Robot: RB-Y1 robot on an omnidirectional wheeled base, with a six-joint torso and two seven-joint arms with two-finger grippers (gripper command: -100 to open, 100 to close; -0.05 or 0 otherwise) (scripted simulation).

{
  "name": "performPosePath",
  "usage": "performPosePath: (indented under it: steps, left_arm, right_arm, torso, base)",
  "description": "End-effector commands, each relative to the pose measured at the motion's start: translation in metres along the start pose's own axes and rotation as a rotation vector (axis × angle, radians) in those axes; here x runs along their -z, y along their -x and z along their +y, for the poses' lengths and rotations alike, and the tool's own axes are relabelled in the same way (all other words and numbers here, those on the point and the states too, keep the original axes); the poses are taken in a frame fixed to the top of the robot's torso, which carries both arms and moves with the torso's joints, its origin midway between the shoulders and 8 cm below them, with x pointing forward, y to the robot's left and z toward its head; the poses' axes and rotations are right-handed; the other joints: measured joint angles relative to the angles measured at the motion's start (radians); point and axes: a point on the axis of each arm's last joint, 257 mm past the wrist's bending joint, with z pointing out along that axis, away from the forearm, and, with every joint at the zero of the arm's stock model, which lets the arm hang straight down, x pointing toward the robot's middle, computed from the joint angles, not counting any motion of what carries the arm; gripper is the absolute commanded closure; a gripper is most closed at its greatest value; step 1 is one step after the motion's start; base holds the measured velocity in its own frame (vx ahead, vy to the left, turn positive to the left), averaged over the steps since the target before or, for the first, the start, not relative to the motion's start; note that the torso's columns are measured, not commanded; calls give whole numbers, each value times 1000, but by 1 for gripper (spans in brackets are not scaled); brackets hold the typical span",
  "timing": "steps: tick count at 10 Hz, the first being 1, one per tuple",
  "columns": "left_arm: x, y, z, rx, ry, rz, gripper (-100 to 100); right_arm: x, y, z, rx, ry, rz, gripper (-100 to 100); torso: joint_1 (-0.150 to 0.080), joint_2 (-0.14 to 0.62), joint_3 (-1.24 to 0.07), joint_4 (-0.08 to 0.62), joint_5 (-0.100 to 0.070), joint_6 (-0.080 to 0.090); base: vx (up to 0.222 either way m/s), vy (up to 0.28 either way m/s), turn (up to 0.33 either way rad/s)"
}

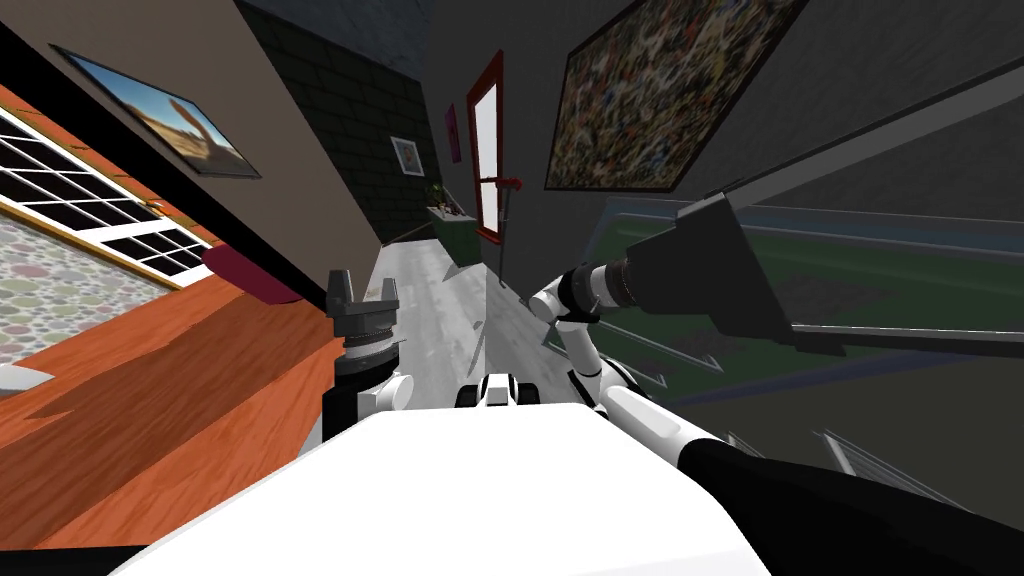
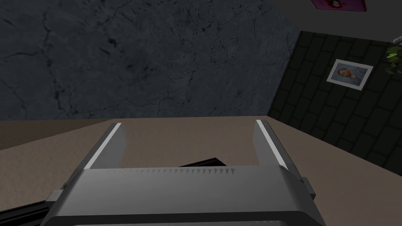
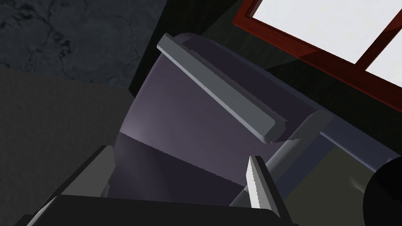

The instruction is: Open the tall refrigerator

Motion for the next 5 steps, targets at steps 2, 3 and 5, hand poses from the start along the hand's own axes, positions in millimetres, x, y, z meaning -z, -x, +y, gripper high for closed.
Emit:
performPosePath:
  steps: [2,3,5]
  left_arm:
    - [0,0,0,0,0,0,0]
    - [0,0,0,0,0,0,0]
    - [0,0,0,0,0,0,0]
  right_arm:
    - [11,-16,5,127,30,126,-100]
    - [17,-18,3,203,32,173,-100]
    - [19,-27,8,208,56,206,-100]
  torso:
    - [0,-1,0,0,0,0]
    - [0,1,0,0,0,-1]
    - [0,1,0,0,0,-1]
  base:
    - [75,-31,-103]
    - [75,-58,-171]
    - [59,-33,-23]
